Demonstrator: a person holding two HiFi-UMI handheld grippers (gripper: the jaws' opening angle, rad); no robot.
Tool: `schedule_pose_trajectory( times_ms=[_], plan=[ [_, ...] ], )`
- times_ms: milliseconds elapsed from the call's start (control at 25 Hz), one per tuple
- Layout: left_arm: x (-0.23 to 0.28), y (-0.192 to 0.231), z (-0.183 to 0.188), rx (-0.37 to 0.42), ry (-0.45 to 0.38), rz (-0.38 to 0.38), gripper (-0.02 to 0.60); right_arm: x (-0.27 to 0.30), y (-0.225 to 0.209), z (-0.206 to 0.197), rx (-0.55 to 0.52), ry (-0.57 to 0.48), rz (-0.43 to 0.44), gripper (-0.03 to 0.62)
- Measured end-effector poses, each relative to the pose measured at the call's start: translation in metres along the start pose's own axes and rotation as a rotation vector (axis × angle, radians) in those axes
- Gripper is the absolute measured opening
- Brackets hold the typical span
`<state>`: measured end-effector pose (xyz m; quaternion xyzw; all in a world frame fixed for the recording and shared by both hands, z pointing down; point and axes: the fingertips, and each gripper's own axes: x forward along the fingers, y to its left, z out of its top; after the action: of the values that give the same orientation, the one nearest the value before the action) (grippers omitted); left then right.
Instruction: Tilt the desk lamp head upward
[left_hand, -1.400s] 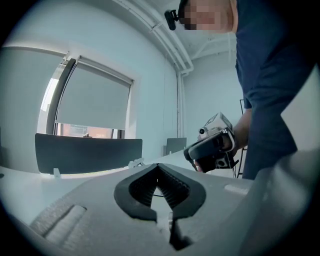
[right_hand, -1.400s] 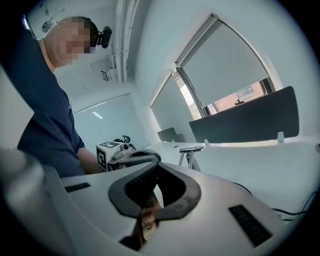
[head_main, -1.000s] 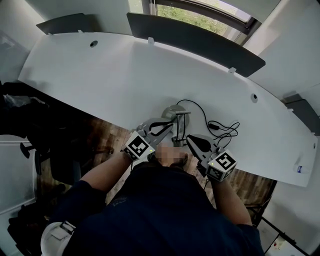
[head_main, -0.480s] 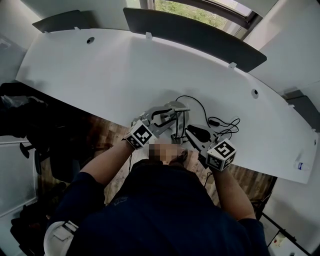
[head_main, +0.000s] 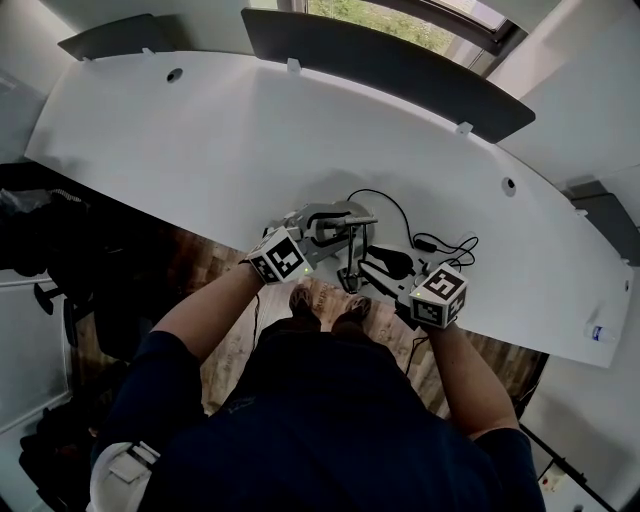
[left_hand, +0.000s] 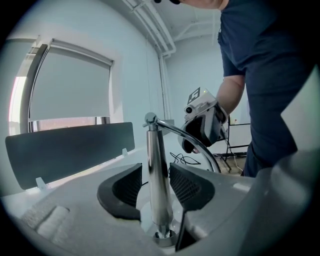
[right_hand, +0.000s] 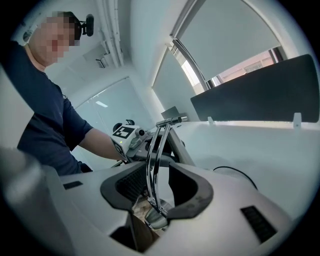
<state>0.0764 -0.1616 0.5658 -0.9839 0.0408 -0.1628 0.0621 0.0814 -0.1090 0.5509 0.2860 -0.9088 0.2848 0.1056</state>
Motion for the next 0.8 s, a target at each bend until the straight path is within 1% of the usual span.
schedule_pose_trajectory(
  times_ms=[360, 440, 560, 640, 800],
  plan=[
    [0.013, -0.001, 0.008, 0.049, -0.012, -0.082, 0.158, 0.02, 0.011, -0.019, -0.009, 0.113, 0.243, 0.147],
    [0.014, -0.001, 0.006, 0.061, -0.015, -0.092, 0.158, 0.024, 0.013, -0.021, -0.025, 0.126, 0.285, 0.146],
    [0.016, -0.002, 0.006, 0.057, -0.017, -0.097, 0.158, 0.03, 0.019, -0.023, -0.046, 0.129, 0.347, 0.146],
    [0.017, -0.002, 0.007, 0.053, -0.017, -0.097, 0.158, 0.035, 0.021, -0.026, -0.059, 0.137, 0.374, 0.138],
    [0.022, -0.002, 0.008, 0.05, -0.024, -0.095, 0.156, 0.04, 0.022, -0.031, -0.084, 0.139, 0.384, 0.079]
  ],
)
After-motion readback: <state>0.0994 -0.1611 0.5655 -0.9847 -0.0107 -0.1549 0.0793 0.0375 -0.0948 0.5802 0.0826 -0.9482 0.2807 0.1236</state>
